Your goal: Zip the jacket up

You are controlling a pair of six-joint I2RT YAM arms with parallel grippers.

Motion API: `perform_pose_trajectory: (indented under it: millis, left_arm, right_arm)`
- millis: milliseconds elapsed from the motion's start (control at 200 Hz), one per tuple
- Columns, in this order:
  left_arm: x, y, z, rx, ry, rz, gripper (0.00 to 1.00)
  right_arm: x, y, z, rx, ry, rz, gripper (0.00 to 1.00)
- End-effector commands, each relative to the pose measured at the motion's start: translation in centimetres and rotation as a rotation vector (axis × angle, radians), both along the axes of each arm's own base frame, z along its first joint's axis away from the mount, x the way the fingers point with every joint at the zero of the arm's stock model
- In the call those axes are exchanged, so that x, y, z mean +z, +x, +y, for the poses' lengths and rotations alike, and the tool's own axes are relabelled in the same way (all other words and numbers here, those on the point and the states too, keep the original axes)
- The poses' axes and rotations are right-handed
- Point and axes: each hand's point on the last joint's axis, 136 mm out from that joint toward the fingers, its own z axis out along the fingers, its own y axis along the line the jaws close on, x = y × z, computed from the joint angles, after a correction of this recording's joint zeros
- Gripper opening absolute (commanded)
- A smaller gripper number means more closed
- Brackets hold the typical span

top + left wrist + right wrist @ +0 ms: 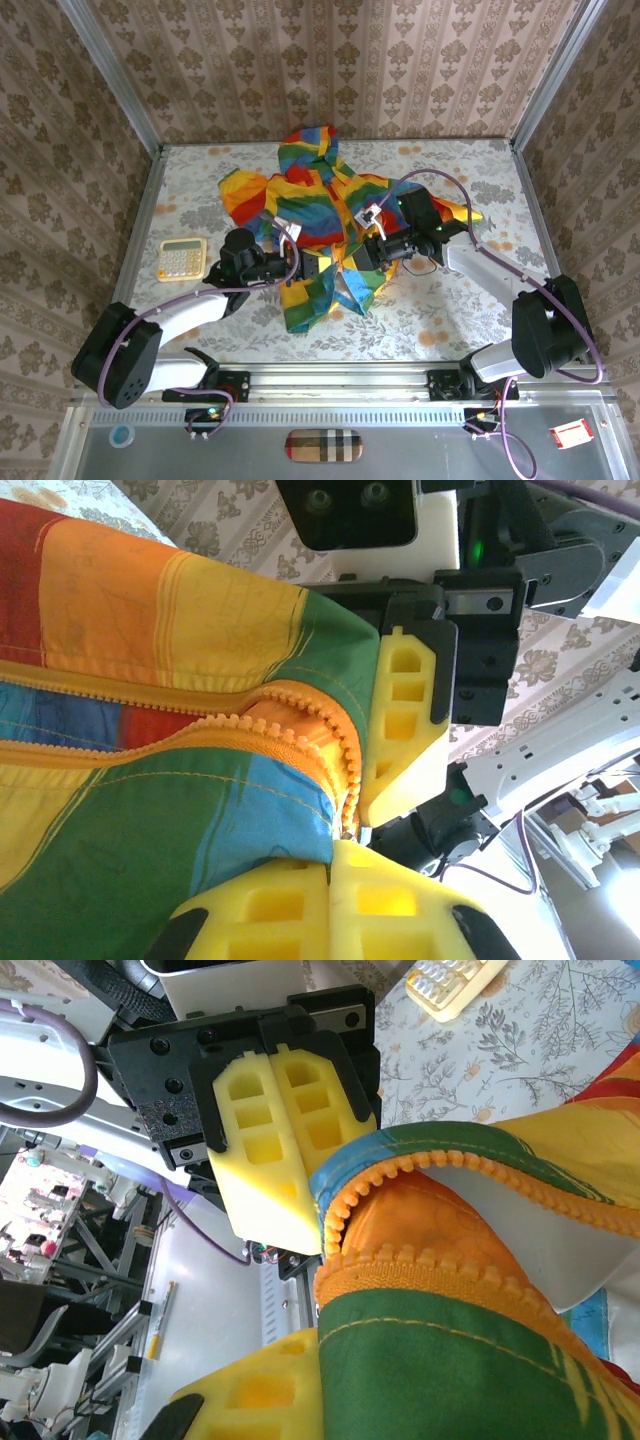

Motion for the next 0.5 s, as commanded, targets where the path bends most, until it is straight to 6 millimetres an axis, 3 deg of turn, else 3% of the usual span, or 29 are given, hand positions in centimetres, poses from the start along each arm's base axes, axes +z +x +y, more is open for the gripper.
perform_pose_trajectory:
  millis: [0, 495]
  left_arm:
    - [0.74, -0.34, -0.16, -0.008, 0.000, -0.061, 0.00]
    - [1.31, -0.85, 0.30, -0.007, -0.015, -0.065, 0.00]
  right_arm:
    - [1.26, -0.17, 0.48, 0.031, 0.033, 0.007, 0.00]
    - [0.79, -0.05, 0.44, 0.023, 0.020, 0.012, 0.00]
